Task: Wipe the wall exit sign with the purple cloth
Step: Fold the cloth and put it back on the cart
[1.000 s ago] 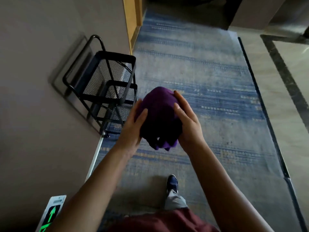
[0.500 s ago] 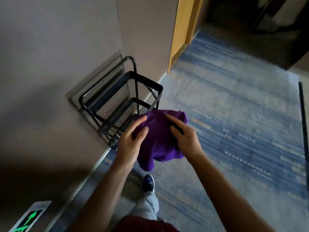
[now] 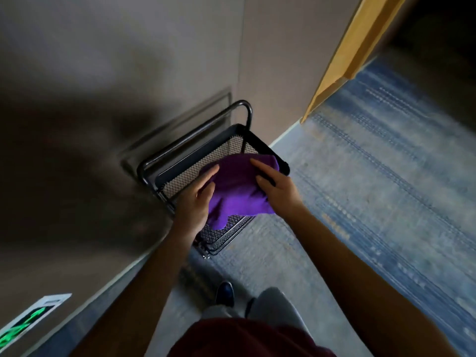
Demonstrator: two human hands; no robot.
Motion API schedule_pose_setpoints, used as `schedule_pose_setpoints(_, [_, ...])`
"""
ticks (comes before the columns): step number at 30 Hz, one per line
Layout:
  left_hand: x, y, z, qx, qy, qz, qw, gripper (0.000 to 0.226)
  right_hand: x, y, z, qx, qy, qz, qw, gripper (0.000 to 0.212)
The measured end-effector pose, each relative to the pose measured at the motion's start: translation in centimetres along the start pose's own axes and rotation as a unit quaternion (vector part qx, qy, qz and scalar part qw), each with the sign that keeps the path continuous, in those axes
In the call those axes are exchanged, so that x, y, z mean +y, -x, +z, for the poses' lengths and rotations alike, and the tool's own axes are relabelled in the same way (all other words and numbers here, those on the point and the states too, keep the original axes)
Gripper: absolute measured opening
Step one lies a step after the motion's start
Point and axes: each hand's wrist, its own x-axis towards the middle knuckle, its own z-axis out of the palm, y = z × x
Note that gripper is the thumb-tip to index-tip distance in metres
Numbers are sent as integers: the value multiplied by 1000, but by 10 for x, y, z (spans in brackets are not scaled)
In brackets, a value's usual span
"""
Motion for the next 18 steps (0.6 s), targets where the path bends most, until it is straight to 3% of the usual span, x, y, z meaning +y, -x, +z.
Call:
schedule_pose_setpoints(5, [-22, -50, -5, 101, -47, -15, 994, 58, -3, -101, 16, -69, 22, -30, 997, 46])
schedule_pose_setpoints(10, [-53, -77, 10, 154, -103, -105, 977, 65, 33, -170, 27, -139, 65, -26, 988, 43])
schedule_pose_setpoints(15, [-87, -68, 51, 149, -102, -251, 951, 64, 91, -187, 30, -234, 135, 30, 962, 43])
schedule_pose_setpoints(18, [-104, -62, 73, 150, -114, -292, 938, 63, 123, -189, 31, -249, 168, 54, 952, 55])
